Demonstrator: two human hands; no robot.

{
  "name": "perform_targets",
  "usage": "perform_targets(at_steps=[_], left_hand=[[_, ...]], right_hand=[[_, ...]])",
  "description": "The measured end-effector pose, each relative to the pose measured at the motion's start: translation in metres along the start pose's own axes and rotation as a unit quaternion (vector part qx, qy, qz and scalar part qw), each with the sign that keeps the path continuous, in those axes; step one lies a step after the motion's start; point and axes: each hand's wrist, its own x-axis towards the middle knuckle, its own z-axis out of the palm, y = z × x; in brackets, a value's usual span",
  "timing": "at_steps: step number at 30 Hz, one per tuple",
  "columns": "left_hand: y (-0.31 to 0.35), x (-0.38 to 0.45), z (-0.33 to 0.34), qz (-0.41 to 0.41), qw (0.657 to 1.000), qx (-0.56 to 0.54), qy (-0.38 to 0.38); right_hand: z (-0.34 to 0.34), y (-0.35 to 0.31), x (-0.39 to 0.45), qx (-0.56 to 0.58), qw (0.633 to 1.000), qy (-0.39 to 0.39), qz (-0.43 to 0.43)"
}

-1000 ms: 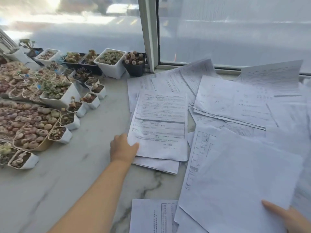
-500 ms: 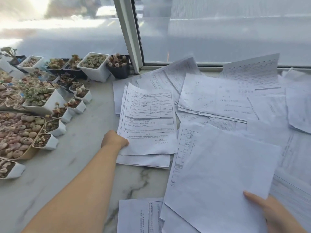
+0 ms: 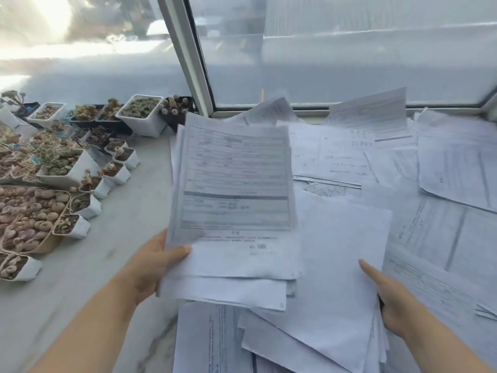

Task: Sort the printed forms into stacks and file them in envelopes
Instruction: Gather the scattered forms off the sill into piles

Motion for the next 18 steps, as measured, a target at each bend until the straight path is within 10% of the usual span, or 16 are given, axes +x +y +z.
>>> perform_targets(at_steps=[7,11,15,18], left_hand=[[-0.076,0.008,0.143,0.025,0.952,0.304,-0.031],[-0.088,0.022,0.137,0.092,0.888,0.438,0.105],[-0.048,0.030,0.120,-0.028,0.996,0.075,0.035],[-0.002,0.025,0.117,0.077,0.997,-0.017,0.017]], right_hand=[[-0.007,-0.009,-0.002,-0.005,0.995,-0.093,0.036],[0.002,-0.009,-0.006,-0.080,0.995,-0.057,-0.016],[0.020,-0.040,-0.031,-0.063,0.982,-0.151,-0.094],[0.039,-0.084,-0.055,-0.115,0.944,-0.231,-0.208]])
